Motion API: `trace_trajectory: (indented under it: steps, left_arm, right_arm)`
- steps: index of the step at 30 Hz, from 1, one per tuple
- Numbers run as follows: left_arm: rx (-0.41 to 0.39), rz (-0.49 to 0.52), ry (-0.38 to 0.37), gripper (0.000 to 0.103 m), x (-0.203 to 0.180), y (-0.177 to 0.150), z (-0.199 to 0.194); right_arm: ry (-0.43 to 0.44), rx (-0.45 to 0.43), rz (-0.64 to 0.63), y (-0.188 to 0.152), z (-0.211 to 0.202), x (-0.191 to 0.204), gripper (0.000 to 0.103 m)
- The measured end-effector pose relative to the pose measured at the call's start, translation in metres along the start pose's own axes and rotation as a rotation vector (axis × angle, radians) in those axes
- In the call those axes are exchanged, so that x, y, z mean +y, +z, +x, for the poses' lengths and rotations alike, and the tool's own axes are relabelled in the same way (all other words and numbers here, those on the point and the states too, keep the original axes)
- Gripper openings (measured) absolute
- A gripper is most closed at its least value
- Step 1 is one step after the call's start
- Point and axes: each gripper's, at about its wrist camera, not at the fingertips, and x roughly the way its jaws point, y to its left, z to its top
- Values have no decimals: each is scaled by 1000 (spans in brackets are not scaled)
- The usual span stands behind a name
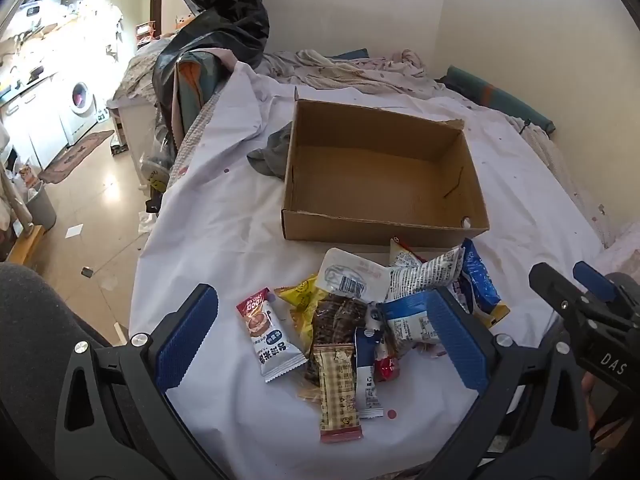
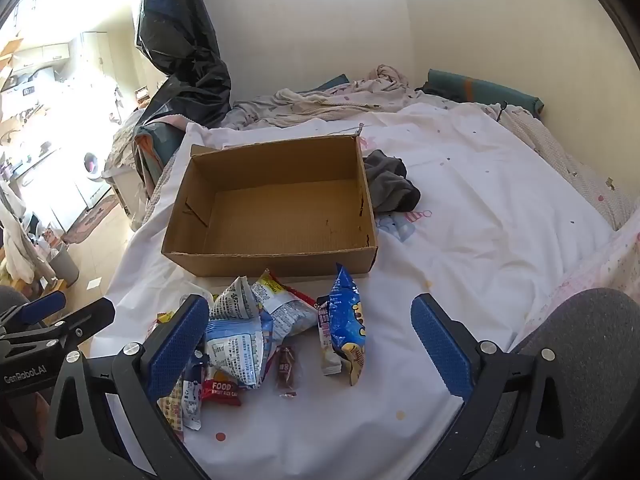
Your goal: Organize snacks
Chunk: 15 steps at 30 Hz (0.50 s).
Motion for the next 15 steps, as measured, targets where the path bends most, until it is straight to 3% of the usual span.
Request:
trace_trajectory:
  steps: [15]
  left_arm:
    - [-17, 13, -16, 103, -4, -1, -5]
  right_arm:
    - [-2, -3, 3, 0, 0, -1, 103]
